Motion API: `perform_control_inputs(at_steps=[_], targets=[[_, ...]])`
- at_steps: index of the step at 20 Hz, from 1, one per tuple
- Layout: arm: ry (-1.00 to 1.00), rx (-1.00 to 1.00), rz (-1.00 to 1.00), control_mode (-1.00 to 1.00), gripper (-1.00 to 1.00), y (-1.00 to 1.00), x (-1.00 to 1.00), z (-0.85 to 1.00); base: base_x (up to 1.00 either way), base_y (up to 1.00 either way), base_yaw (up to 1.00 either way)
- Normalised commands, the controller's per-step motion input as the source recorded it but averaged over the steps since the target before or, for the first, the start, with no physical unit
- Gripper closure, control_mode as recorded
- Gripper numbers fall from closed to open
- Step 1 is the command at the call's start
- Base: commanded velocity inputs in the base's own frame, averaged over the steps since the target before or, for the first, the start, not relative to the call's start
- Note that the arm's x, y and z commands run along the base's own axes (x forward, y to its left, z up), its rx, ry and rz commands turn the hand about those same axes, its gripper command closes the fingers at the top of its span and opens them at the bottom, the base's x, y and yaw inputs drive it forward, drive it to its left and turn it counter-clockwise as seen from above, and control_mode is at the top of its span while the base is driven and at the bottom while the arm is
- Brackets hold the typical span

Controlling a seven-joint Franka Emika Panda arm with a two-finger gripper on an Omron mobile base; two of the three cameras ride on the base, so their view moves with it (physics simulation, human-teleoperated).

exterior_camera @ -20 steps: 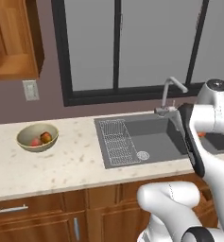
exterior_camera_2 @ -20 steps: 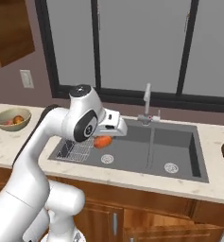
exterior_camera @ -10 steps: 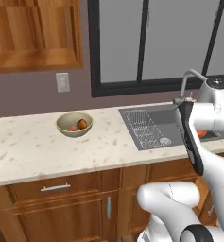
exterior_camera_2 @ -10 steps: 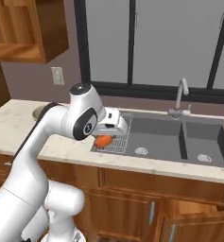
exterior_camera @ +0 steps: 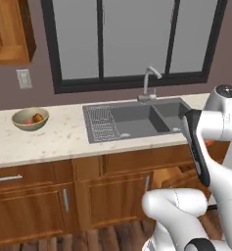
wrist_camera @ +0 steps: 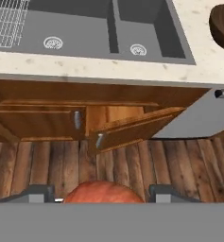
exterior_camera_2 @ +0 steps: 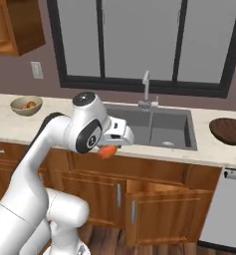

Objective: Pick the peachs from the cabinet and place them in one bowl. Pick the squash from the sink and place it in the other bowl.

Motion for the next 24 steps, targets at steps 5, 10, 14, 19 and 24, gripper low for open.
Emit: perform_control_inputs(at_steps=[5, 10, 14, 19, 24], targets=[[0.0, 0.0, 0.0, 1.0, 1.0, 0.0, 0.0, 0.0, 0.37, -1.0, 0.0], [0.0, 0.0, 0.0, 1.0, 1.0, 0.0, 0.0, 0.0, 0.45, -1.0, 0.0], [0.0, 0.0, 0.0, 1.0, 1.0, 0.0, 0.0, 0.0, 0.65, -0.99, 0.0], [0.0, 0.0, 0.0, 1.0, 1.0, 0.0, 0.0, 0.0, 0.85, -0.72, 0.0], [0.0, 0.0, 0.0, 1.0, 1.0, 0.0, 0.0, 0.0, 0.11, -0.12, 0.0]])
